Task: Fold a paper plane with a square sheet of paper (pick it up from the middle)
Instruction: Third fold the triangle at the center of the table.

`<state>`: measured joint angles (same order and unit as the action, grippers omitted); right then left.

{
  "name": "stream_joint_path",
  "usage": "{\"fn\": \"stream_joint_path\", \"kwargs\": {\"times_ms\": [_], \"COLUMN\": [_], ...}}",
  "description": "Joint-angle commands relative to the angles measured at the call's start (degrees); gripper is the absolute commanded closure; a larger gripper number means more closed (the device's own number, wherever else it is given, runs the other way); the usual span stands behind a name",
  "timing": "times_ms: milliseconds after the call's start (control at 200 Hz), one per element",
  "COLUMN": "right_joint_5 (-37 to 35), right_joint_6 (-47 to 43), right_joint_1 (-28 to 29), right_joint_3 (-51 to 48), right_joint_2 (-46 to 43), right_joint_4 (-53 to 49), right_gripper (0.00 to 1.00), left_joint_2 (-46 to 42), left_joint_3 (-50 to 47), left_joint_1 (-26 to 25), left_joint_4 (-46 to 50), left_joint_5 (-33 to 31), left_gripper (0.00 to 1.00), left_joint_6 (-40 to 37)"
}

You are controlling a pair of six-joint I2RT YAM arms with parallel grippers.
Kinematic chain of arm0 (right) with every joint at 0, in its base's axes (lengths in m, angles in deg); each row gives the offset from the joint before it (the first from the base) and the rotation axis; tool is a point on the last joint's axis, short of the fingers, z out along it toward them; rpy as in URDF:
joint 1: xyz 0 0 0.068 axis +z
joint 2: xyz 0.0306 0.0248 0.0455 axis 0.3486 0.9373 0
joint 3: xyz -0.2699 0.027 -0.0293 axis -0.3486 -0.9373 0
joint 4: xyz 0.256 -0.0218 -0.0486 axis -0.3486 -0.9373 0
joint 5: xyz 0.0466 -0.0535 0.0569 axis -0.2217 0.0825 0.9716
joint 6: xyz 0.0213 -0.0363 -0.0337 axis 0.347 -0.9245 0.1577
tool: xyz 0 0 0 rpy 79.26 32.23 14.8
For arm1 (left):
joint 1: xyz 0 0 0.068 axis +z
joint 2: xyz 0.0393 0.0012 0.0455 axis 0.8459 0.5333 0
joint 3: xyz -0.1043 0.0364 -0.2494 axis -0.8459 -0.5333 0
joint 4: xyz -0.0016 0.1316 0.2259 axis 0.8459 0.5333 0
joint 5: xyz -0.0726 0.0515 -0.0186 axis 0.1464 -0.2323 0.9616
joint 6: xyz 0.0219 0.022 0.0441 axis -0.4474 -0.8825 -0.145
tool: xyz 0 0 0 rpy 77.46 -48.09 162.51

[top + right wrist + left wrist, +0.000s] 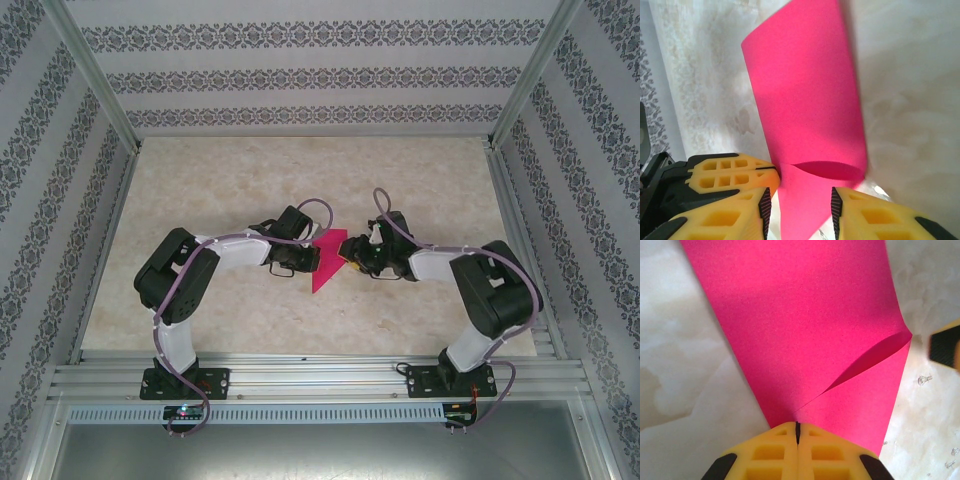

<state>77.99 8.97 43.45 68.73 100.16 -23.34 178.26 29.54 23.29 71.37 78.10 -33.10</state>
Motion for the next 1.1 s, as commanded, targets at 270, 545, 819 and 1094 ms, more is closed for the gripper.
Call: {"fn": "stream_joint_path", "kwargs": {"times_ms": [270,545,819,1094], "right_joint_5": [-0.87,-0.24,-1.44,-2.59], "right_joint_6": [3.9,6.74,12.28,14.6], "right_joint_1": [1.1,1.72,1.78,2.47], "right_joint_3": [0.76,3.04,1.11,-0.84], "right_joint_2": [0.11,4.34,4.52,5.36], "right_joint_4": [-1.74,0.99,5.6,9.39], "right_gripper": [0.53,0.55,0.55,0.57], "left_joint_2": [-0.16,-0.77,-1.64,-2.16], "left_joint_3": [-0.99,-1.34,-1.12,-1.16], "left_joint_1": [0.82,0.88,0.91,1.06], "left_joint_4": [1.11,1.13,1.85,1.73], "left_joint_5": [-1.57,-1.39,-1.61,-1.54], "left_gripper": [0.94,0.94,0.93,0.93], "left_joint_6": [0.99,0.94,0.57,0.67]}}
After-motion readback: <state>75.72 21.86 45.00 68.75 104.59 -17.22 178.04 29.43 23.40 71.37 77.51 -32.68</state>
